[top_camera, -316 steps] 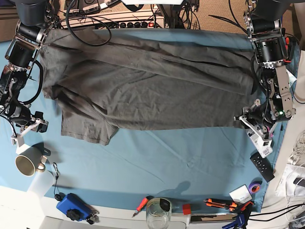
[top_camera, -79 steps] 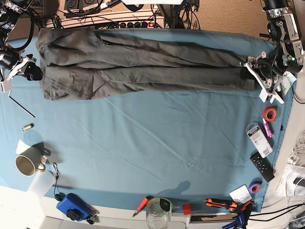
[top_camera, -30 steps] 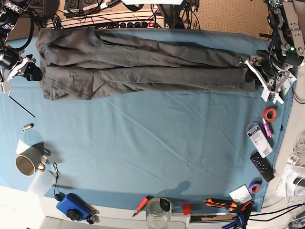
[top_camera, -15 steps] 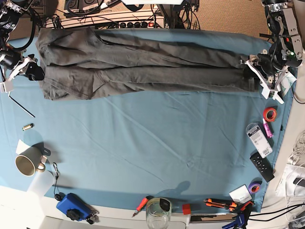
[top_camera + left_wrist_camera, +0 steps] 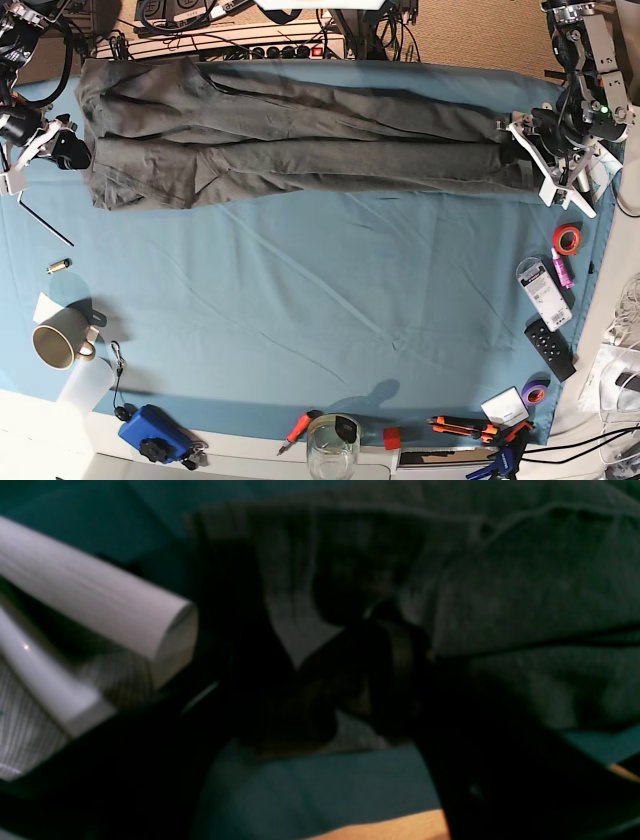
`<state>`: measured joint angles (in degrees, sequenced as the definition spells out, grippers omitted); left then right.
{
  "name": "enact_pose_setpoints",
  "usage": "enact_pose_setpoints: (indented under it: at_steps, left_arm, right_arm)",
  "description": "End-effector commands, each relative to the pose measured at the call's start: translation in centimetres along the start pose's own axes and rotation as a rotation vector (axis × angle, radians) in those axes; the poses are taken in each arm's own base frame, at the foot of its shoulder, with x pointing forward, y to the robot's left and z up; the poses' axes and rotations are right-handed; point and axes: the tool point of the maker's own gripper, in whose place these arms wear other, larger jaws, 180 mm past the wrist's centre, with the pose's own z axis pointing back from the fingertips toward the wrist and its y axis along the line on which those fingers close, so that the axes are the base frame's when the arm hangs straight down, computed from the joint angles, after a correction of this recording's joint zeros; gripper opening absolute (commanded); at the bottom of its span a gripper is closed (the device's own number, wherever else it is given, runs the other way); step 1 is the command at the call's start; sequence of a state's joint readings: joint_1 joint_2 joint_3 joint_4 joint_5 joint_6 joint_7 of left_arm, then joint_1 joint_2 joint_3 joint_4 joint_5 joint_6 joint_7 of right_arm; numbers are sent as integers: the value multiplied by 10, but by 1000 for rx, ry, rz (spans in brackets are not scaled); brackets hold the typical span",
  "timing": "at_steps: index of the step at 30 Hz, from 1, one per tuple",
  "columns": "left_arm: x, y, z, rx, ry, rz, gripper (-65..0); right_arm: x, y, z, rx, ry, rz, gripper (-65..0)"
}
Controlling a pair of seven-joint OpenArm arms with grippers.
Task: Fold the T-shirt properly
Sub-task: 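Pinch the strip's end with the left gripper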
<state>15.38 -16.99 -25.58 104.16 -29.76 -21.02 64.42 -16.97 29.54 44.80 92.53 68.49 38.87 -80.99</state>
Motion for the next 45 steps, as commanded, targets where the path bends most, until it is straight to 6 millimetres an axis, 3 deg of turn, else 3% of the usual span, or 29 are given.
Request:
enact_pose_setpoints:
  at_steps: [1,6,15,19,28,30,38,45]
  left_arm:
    - [0,2,2,9,8,-4,-315]
    - [4,2,5,27,-2,-20,-315]
    - [14,24,12,164,7,0,-315]
    - [14,21,11,147,2,8,-315]
    - [-6,17,1,108,78,63,-318]
    - [-9,9,-1,68,88,80,-351]
    - [-15,-41,-9,-132,74,101,-644]
    - [-12,-39,-8,-128,68,64,-650]
  right_arm:
    - [18,-2,9,-9,-41,37,-509]
    - [18,-2,9,-9,-41,37,-509]
    - [18,-2,9,-9,-41,37,-509]
    - [18,-2,9,-9,-42,37,-509]
    - [20,-1,9,-8,-47,39,-509]
    - [20,-1,9,-8,-47,39,-509]
    - [20,-1,9,-8,-47,39,-509]
    - [20,-1,9,-8,-47,39,-509]
